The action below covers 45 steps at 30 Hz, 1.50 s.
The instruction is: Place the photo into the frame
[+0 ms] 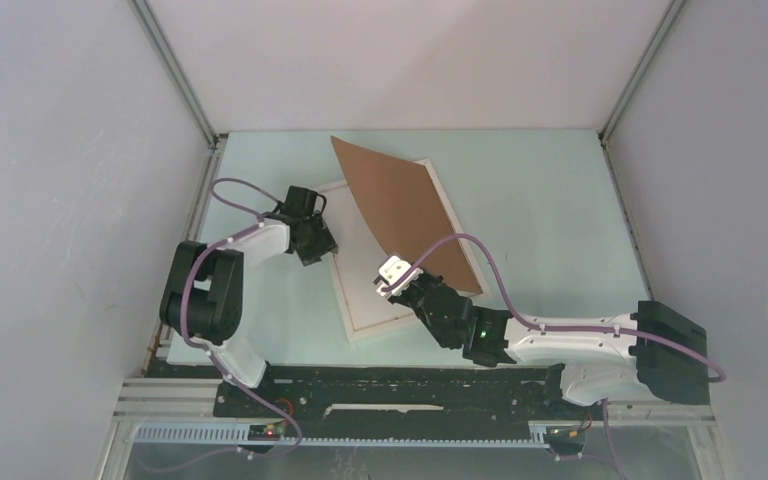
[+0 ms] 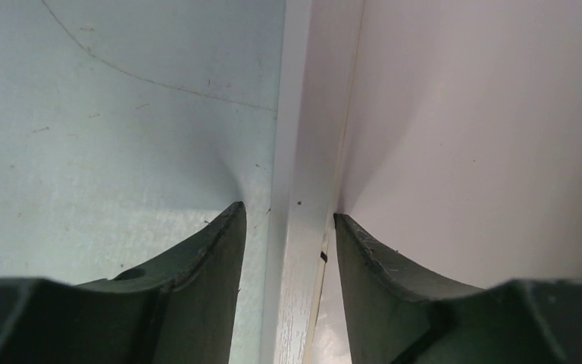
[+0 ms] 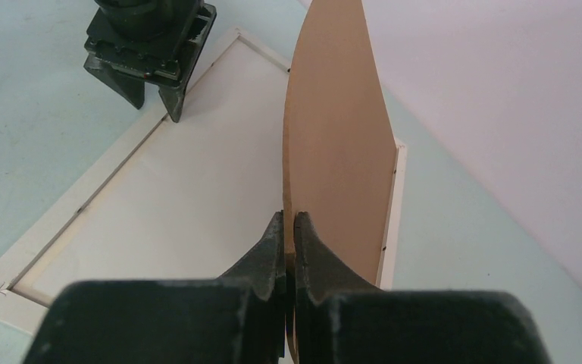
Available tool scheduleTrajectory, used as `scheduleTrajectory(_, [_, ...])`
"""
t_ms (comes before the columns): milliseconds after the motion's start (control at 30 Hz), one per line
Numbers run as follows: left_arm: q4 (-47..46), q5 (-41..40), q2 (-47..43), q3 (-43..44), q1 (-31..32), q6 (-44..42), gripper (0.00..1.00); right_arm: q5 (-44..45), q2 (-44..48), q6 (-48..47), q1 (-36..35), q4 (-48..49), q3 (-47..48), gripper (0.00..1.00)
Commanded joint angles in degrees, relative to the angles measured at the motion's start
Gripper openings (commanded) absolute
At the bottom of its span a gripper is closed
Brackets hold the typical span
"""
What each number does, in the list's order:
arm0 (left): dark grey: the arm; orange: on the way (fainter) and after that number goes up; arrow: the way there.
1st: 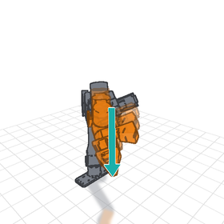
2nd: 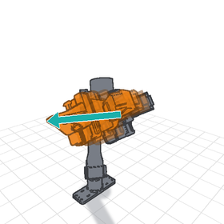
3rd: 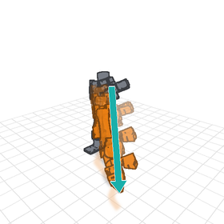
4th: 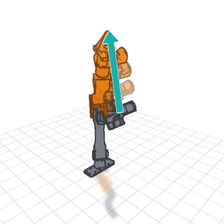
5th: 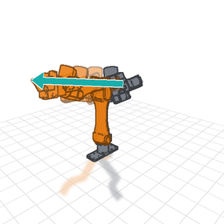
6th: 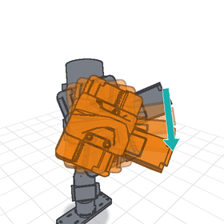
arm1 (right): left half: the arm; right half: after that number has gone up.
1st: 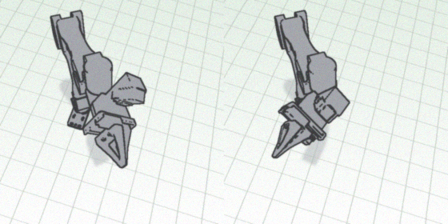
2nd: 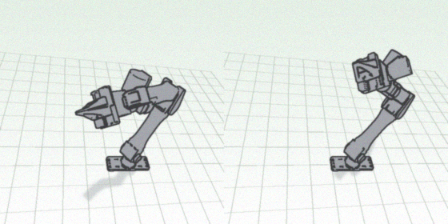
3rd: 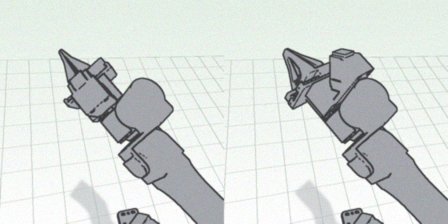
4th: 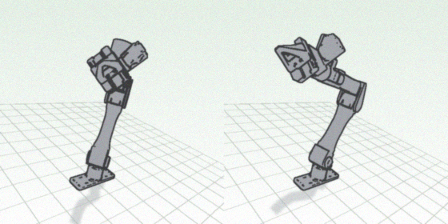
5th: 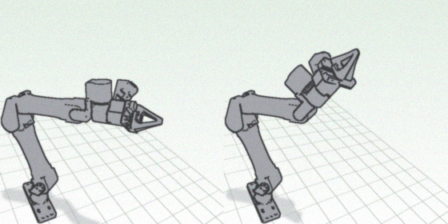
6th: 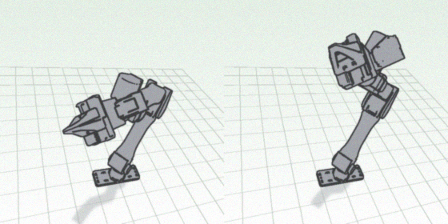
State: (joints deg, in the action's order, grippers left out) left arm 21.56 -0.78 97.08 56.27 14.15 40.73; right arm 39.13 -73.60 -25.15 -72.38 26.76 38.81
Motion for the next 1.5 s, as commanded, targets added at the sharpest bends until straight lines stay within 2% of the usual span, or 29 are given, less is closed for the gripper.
scheduleTrajectory(0, [0.33,-1.27,-4.16,-3.81,1.39,0.84,0.52,-2.44,0.08,11.30,0.26,-3.31,-1.41,0.00])
scheduleTrajectory(133, [0.42,-2.90,-6.66,-4.93,1.40,0.37,0.53,-2.55,-0.30,11.61,0.14,-3.18,-1.37,0.00])
scheduleTrajectory(367, [0.15,-2.90,-3.86,-4.06,1.40,-0.18,0.50,-2.44,-0.24,11.38,0.04,-2.55,-1.39,0.00])
scheduleTrajectory(567, [0.43,-3.68,-0.77,-1.34,0.85,-1.12,0.32,-2.23,-0.15,11.23,-0.12,-2.87,-1.43,0.00])
scheduleTrajectory(633, [0.99,-3.46,0.26,-0.25,0.38,-1.47,0.20,-2.25,-0.03,11.12,-0.13,-2.99,-1.37,0.00])
scheduleTrajectory(700, [1.37,-3.12,0.86,0.16,0.35,-1.68,0.02,-2.20,-0.09,11.11,-0.13,-2.97,-1.37,0.00])
scheduleTrajectory(867, [-0.97,-3.02,-1.40,-2.96,0.36,0.14,0.00,-1.97,-0.31,11.27,-0.22,-2.82,-1.37,0.00])
scheduleTrajectory(967, [0.07,-6.29,-3.20,-2.98,0.82,-0.86,0.00,-2.11,-0.36,11.27,-0.33,-2.70,-1.37,0.00])
scheduleTrajectory(1000, [1.27,-7.80,-3.59,-2.33,1.28,-2.27,0.03,-2.08,-0.38,11.28,-0.35,-2.73,-1.41,0.00])
scheduleTrajectory(1033, [2.05,-8.39,-3.95,-1.78,1.55,-2.73,0.18,-2.07,-0.40,11.26,-0.39,-2.69,-1.39,0.00])
scheduleTrajectory(1067, [2.34,-8.40,-4.51,-1.81,1.58,-2.93,0.38,-2.07,-0.40,11.30,-0.39,-2.73,-1.38,0.00])
scheduleTrajectory(1100, [2.03,-8.14,-5.20,-2.20,1.58,-2.87,0.52,-2.11,-0.40,11.32,-0.44,-2.64,-1.43,0.00])
scheduleTrajectory(1167, [1.01,-7.63,-6.87,-3.20,1.58,-2.22,0.66,-2.18,-0.45,11.26,-0.42,-2.53,-1.37,0.00])
scheduleTrajectory(1300, [0.11,-6.73,-7.74,-3.73,1.58,-1.72,0.68,-2.17,-0.58,11.30,-0.47,-2.46,-1.39,0.00])
scheduleTrajectory(1400, [-0.36,-6.17,-6.78,-3.74,1.65,-1.64,0.55,-2.15,-0.66,11.33,-0.49,-2.52,-1.37,0.00])
scheduleTrajectory(1467, [-0.84,-5.14,-6.18,-3.87,1.77,-1.31,0.54,-2.21,-0.75,11.34,-0.48,-2.52,-1.37,0.00])
